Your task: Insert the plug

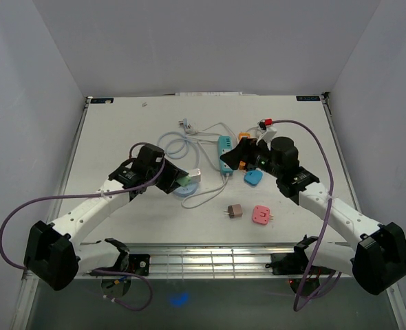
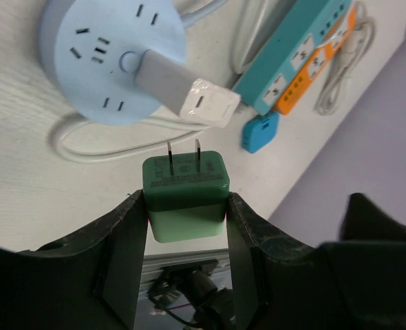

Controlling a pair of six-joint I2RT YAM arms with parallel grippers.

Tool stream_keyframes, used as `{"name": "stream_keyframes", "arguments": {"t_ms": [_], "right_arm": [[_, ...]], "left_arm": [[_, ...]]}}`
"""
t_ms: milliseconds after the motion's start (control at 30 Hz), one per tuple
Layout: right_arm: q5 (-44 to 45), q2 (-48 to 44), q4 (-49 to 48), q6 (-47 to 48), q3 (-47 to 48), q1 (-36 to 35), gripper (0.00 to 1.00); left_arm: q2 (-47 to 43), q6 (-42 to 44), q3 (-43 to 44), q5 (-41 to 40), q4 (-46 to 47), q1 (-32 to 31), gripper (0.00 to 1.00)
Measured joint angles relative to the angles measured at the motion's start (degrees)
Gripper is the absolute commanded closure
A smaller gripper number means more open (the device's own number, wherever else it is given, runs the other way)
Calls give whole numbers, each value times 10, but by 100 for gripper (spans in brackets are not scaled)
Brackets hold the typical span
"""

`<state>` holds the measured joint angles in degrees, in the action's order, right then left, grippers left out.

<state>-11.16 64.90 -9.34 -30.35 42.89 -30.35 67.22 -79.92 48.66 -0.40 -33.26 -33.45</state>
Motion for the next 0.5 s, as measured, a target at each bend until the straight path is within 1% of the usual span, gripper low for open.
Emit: {"name": "stream_keyframes", "arguments": {"t_ms": [133, 233, 333, 367, 400, 500], "right_arm": [[-15, -1, -23, -41, -15, -27, 18], [-8, 5, -38, -57, -15, -75, 20], [6, 19, -52, -65, -14, -121, 20], [11, 28, -57, -66, -13, -136, 22], [17, 38, -59, -67, -11, -148, 26], [31, 73, -62, -68, 3, -168, 28]], "left_arm": [[0, -28, -10, 61, 64, 57, 69], [2, -47, -17, 104, 103, 93, 69], [8, -64, -18, 136, 138, 103, 69], [11, -71, -18, 148, 150, 103, 69], [15, -79, -18, 159, 160, 104, 69], [25, -102, -19, 189, 192, 104, 70]]}}
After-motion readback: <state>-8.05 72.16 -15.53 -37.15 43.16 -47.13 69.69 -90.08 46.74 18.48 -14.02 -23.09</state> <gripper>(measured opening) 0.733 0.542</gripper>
